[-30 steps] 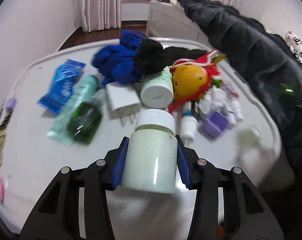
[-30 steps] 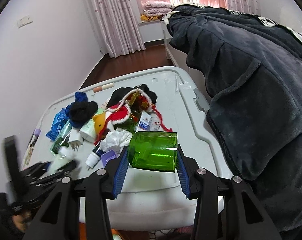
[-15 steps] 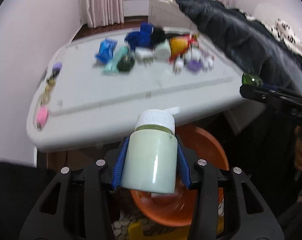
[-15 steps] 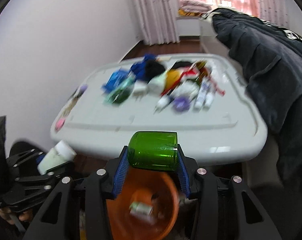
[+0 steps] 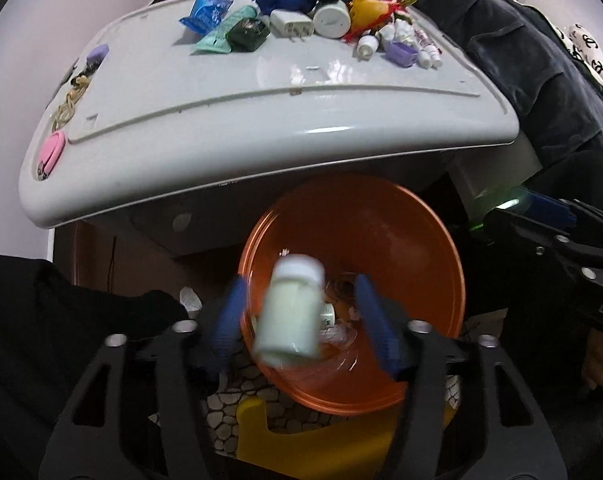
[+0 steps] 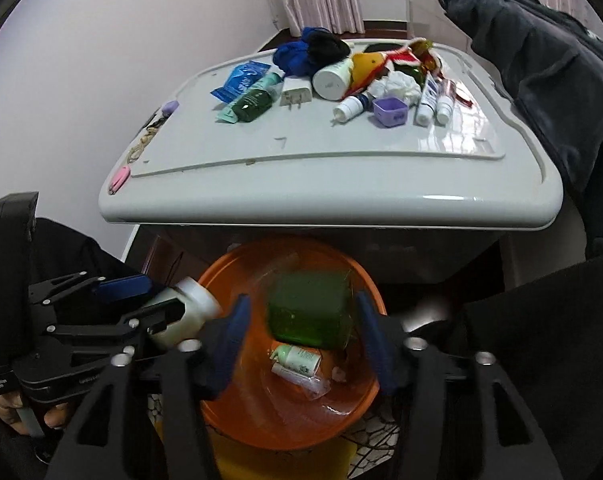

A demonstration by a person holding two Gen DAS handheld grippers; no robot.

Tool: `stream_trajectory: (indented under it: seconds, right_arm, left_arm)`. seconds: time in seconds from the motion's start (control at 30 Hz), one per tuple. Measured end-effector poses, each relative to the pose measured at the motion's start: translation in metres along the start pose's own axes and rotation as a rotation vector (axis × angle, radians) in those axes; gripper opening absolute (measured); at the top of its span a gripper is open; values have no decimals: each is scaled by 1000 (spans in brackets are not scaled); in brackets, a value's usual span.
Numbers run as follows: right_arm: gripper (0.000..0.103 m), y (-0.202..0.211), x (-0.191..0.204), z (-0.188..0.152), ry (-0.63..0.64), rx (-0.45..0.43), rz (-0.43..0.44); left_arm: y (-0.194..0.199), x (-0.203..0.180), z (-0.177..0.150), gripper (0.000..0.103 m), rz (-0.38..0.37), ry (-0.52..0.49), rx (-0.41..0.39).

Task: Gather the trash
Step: 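Drop the white bottle into the basin with the left tool while the right tool drops the green cup, then grasp the lavender box with the right tool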

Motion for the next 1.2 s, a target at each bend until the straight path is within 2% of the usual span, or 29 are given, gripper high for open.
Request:
stream_trajectory:
  seconds: [0.17,0.27,0.37,0.47,0.53,0.67,0.87,0.93,0.97,1.03,1.2]
  right_arm:
    - [57,2,-8,8,-26,-11,6]
    - [56,4,-18,26,-34,-34,-14]
    - [55,2,-35,68,-22,-80,-61]
    - [51,-16,-45,115,23,-91,-84]
    - [48,-32,-51,141,49,-83,-89]
    - [47,-68,-62,176,122,-33,-117]
    - [46,-103,-65,186,181,17,-120]
    - [34,-117,-68,184,165,62,-110]
    - [33,-118,-67,184,179,40,-116]
    - [21,-118,-63,185,197,36,-99]
    - [21,-111,-65,186,178,6,-134]
  left_arm:
    - [-4,2,1,69,-4,13,17]
    - [-1,3,6,69,-10,16,10]
    - [6,5,17,69,-25,20,-22]
    - [12,7,29,69,-10,14,-62]
    - [12,10,36,69,8,16,-77]
    - [10,13,45,69,-26,45,-82]
    - [2,9,48,69,-42,41,-77]
    - [0,10,48,69,-45,41,-74]
    - [-1,11,49,69,-44,42,-73]
    - [-2,13,51,69,-41,51,-74]
    - [0,20,70,69,-15,65,-113]
Point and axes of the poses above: each gripper's, at about its wrist camera, not at the fingertips, and y roughly against the way its jaws point, x to its left, z to its top, the point moved 7 cm from there along -y, roughly the way its jaws point, and after that the axes turned 2 degrees about x, right-handed, at the moved point
